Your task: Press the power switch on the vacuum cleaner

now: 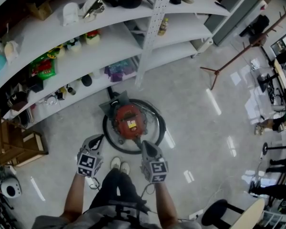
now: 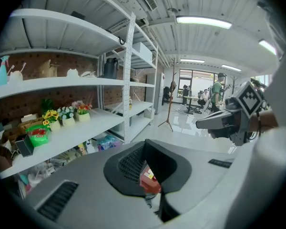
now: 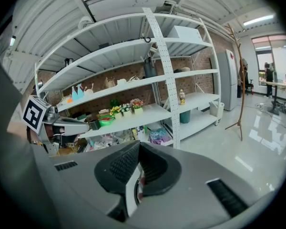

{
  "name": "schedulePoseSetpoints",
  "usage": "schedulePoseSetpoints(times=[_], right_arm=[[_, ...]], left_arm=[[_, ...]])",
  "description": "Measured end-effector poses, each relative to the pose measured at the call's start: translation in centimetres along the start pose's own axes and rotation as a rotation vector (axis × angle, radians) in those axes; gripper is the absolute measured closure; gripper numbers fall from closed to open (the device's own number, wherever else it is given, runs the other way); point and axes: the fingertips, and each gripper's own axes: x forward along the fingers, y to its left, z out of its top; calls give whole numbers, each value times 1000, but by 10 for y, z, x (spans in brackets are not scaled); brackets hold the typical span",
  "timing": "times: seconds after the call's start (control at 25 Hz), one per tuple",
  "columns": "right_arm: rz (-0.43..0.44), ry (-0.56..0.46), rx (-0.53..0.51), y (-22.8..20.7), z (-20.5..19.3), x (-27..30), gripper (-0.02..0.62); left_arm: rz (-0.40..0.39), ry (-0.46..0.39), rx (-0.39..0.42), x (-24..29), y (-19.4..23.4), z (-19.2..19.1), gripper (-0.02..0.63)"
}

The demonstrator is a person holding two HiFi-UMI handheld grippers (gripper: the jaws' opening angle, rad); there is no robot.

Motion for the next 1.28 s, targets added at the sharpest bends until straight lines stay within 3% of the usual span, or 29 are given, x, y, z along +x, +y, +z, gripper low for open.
schedulePoseSetpoints(times=[0.56,1.28], right_arm=[[1,94,24,-25,-62,57,584],[30,169,23,-48,-126,129,584]], left_arm=[[-48,75,-56,44,-6,-54,598],[-31,130,-116,100,16,-128,598]])
